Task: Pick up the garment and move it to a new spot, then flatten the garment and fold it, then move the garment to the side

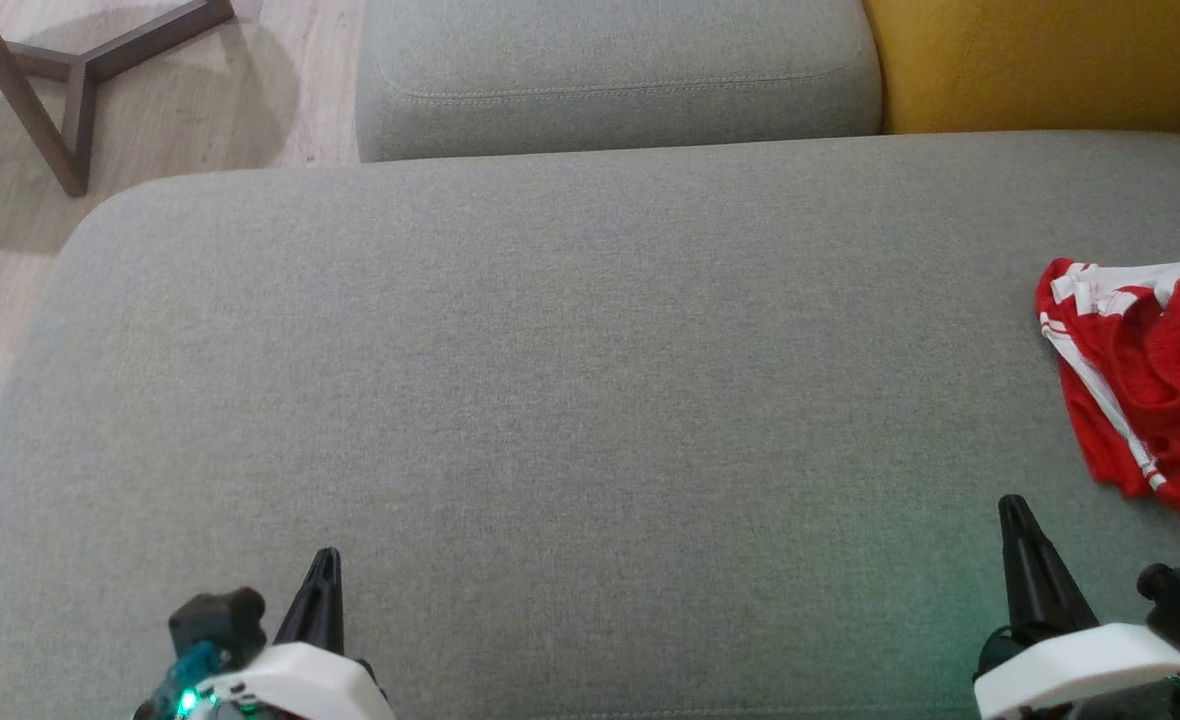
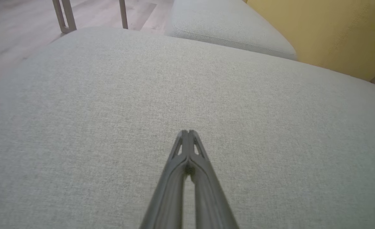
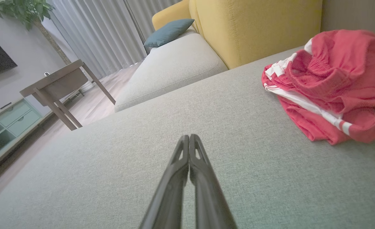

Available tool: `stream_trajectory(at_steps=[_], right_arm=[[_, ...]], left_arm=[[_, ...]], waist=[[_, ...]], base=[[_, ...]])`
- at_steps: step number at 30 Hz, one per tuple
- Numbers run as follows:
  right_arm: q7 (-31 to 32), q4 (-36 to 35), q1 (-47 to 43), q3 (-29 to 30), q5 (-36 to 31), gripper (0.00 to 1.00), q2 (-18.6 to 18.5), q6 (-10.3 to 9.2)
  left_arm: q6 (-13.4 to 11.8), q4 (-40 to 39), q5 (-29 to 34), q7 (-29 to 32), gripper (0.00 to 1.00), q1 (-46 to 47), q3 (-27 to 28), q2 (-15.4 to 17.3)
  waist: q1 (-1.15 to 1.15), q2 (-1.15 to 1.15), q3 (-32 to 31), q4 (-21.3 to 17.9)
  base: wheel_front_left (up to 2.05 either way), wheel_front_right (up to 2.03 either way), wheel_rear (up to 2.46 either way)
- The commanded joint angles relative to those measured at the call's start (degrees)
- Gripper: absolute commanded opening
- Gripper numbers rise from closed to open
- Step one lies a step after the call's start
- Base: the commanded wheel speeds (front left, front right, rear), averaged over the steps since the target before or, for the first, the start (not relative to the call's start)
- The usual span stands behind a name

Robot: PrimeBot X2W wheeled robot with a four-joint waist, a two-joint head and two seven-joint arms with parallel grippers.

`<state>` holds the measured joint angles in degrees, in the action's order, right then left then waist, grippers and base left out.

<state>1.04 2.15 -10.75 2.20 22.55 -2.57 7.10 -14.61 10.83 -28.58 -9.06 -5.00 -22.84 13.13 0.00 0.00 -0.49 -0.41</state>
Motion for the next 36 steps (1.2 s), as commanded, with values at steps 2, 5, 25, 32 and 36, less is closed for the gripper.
stream_trajectory(at_steps=[2, 5, 25, 32, 36], right_arm=[[0.09, -1.32, 3.18, -0.09, 2.70, 0.00, -0.81, 0.07], [0.14, -0.94, 3.57, -0.10, 4.77, 0.00, -0.90, 0.08], [0.56, 1.45, 6.06, 0.01, 17.75, 0.00, -1.31, 0.14], [0.77, 2.34, 6.98, 0.11, 22.48, 0.00, -1.42, 0.16], [0.89, 2.85, 7.51, 0.18, 25.17, 0.00, -1.47, 0.17]], left_arm=[[0.78, -1.37, -2.30, 0.39, 0.00, 3.10, 2.15, 0.15], [1.42, -1.18, -4.19, 0.75, 0.00, 3.35, 2.82, -0.07], [5.37, -0.36, -16.04, 3.07, 0.00, 4.82, 7.26, -1.56], [6.83, -0.09, -20.35, 3.97, 0.00, 5.34, 8.95, -2.15], [7.66, 0.08, -22.81, 4.49, 0.00, 5.65, 9.93, -2.50]], waist=[[0.00, 0.00, 0.02, 0.01], [0.00, 0.00, 0.03, 0.02], [0.00, 0.00, 0.16, 0.10], [0.00, 0.00, 0.20, 0.12], [0.00, 0.00, 0.23, 0.14]], base=[[0.00, 0.00, 0.00], [0.00, 0.00, 0.00], [0.00, 0.00, 0.00], [0.00, 0.00, 0.00], [0.00, 0.00, 0.00]])
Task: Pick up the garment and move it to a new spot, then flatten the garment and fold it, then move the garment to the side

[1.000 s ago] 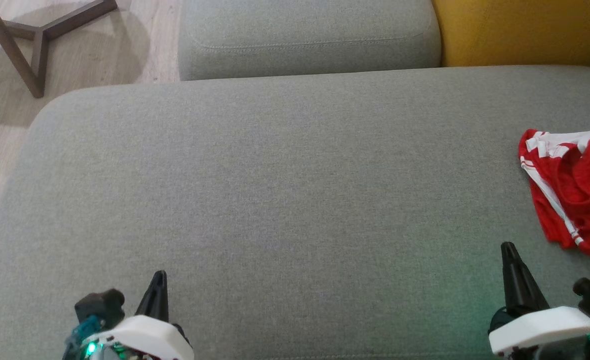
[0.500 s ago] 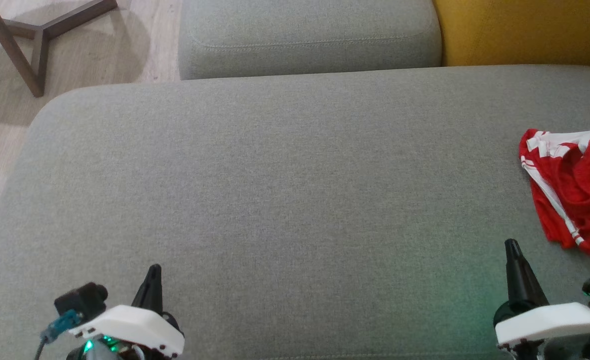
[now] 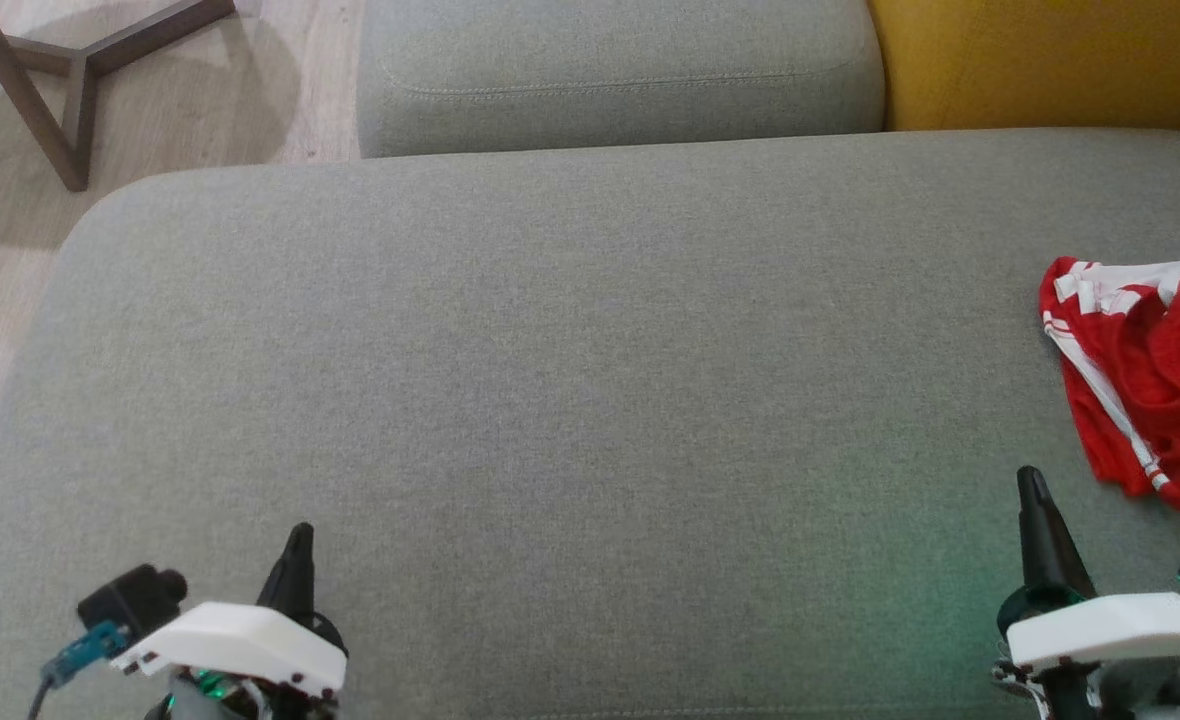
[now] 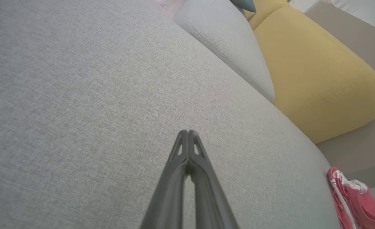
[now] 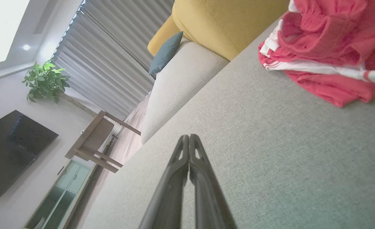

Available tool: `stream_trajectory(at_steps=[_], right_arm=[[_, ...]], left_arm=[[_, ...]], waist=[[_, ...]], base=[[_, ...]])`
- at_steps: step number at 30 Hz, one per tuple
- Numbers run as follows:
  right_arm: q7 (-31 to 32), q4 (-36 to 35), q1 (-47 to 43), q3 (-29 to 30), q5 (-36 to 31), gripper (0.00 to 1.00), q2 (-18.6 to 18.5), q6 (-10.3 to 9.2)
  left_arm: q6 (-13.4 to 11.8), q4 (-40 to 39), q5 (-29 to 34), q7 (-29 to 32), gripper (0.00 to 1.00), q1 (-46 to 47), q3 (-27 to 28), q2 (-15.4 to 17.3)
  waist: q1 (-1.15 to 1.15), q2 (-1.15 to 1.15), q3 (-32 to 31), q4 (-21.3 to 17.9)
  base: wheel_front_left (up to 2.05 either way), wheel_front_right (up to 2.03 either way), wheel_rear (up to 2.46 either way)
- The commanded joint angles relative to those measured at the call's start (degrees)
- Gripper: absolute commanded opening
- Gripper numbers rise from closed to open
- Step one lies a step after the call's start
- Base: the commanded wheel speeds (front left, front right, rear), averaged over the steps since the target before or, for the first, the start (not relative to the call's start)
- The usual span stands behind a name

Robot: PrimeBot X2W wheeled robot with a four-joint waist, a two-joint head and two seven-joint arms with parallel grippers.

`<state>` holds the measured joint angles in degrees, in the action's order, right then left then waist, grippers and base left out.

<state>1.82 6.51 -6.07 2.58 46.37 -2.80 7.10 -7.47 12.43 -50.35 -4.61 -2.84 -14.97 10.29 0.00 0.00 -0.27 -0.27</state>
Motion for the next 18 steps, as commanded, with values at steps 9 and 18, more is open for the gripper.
stream_trajectory(at_steps=[9, 18], right_arm=[[0.46, -0.25, 4.14, 0.02, 8.03, 0.00, -1.35, 0.20], [0.85, 1.03, 5.46, 0.28, 14.69, 0.00, -1.42, 0.23]], left_arm=[[2.58, -1.10, -7.14, 1.37, 0.00, 4.25, 4.53, -0.54], [4.65, -0.66, -13.22, 2.74, 0.00, 5.02, 7.05, -1.46]], waist=[[0.00, 0.00, 0.07, 0.04], [0.00, 0.00, 0.13, 0.08]], base=[[0.00, 0.00, 0.00], [0.00, 0.00, 0.00]])
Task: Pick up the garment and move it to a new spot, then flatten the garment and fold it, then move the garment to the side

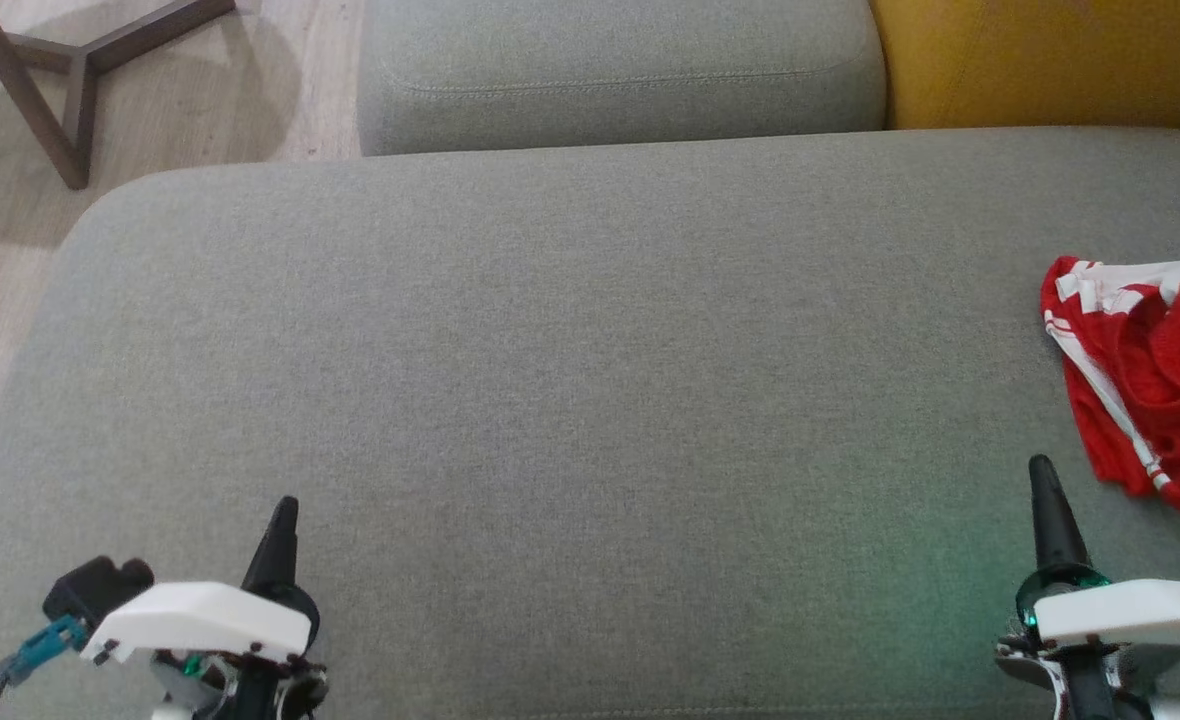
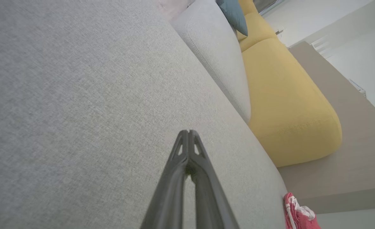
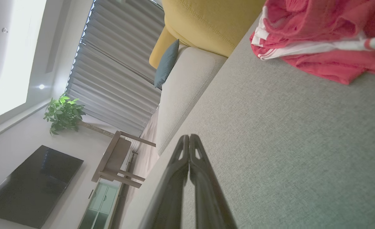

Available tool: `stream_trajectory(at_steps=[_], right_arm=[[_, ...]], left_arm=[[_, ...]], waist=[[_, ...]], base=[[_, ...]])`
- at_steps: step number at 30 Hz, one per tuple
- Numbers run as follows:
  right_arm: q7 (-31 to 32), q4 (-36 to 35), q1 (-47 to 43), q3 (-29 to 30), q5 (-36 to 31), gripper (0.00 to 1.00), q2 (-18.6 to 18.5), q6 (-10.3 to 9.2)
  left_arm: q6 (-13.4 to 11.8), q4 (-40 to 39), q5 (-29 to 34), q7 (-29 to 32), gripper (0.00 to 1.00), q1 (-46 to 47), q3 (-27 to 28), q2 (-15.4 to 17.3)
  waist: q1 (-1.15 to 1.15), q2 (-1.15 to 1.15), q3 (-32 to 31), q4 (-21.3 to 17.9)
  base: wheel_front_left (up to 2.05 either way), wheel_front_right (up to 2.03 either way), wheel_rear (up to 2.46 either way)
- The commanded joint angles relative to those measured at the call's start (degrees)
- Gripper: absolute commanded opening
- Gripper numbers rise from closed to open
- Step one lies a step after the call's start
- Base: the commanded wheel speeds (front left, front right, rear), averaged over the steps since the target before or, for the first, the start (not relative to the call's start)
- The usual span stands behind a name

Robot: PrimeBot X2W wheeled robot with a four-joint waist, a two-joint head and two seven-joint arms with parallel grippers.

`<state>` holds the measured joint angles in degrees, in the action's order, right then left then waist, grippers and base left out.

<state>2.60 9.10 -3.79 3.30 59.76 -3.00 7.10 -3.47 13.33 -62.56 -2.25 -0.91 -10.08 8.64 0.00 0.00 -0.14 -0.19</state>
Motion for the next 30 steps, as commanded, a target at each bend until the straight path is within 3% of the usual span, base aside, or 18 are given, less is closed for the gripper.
stream_trajectory(at_steps=[1, 30], right_arm=[[0.11, -1.43, 3.32, -0.41, 1.96, 0.00, -1.22, 0.24], [1.35, 2.15, 7.03, 0.51, 20.42, 0.00, -1.28, 0.32]], left_arm=[[0.86, -1.52, -1.61, 0.52, 0.00, 3.17, 2.41, 0.10], [6.66, -0.27, -18.48, 4.47, 0.00, 5.35, 9.61, -2.58]], waist=[[0.00, 0.00, 0.01, 0.01], [0.00, 0.00, 0.19, 0.11]], base=[[0.00, 0.00, 0.00], [0.00, 0.00, 0.00]])
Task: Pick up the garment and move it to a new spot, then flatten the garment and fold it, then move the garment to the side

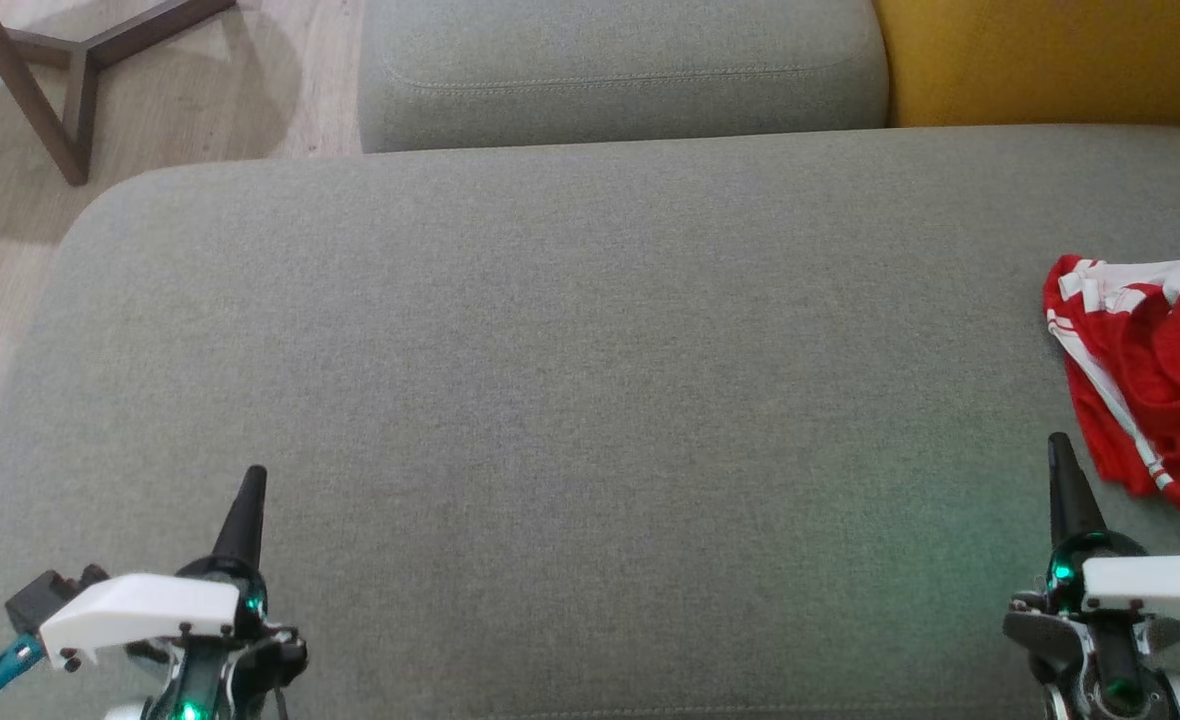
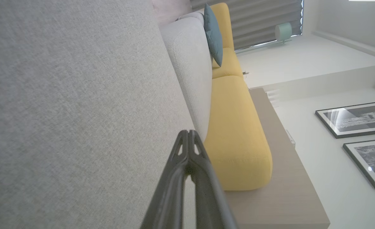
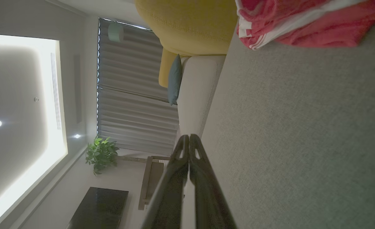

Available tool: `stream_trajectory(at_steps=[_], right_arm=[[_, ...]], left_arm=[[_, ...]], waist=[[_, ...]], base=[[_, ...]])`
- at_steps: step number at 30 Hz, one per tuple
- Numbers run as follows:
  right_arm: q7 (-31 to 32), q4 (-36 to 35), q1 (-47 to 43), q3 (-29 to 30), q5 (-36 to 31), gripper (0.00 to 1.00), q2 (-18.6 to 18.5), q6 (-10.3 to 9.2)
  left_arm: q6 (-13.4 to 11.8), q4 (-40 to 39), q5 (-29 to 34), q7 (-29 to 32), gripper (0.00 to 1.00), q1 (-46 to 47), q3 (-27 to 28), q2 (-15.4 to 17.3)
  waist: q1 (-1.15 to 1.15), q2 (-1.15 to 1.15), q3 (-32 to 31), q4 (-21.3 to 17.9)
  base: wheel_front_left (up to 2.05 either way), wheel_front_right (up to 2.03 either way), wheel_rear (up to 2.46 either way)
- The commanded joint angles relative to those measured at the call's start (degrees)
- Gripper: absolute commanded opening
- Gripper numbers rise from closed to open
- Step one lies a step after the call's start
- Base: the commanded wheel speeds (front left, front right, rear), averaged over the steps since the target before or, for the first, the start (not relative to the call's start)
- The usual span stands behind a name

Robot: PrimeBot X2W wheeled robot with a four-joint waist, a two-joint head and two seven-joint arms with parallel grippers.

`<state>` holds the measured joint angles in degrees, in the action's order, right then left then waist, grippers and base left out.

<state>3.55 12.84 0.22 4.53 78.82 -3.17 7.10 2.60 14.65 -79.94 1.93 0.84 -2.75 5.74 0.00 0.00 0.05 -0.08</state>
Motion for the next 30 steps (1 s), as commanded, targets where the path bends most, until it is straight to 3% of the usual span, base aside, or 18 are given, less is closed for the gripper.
stream_trajectory(at_steps=[1, 20, 30], right_arm=[[0.44, -1.46, 3.16, -0.68, 2.01, 0.00, -1.12, 0.32], [1.41, 1.07, 5.79, 0.09, 14.92, 0.00, -1.08, 0.39], [1.57, 1.09, 5.81, 0.30, 14.75, 0.00, -0.93, 0.39]], left_arm=[[0.80, -1.55, -1.70, 0.44, 0.00, 3.67, 2.55, 0.22], [4.89, -0.66, -13.51, 3.32, 0.00, 5.22, 7.73, -1.74], [4.89, -0.65, -13.36, 3.46, 0.00, 5.23, 7.90, -1.86]], waist=[[0.00, 0.00, 0.01, 0.01], [0.00, 0.00, 0.14, 0.08], [0.00, 0.00, 0.14, 0.08]], base=[[0.00, 0.00, 0.00], [0.00, 0.00, 0.00], [0.00, 0.00, 0.00]])
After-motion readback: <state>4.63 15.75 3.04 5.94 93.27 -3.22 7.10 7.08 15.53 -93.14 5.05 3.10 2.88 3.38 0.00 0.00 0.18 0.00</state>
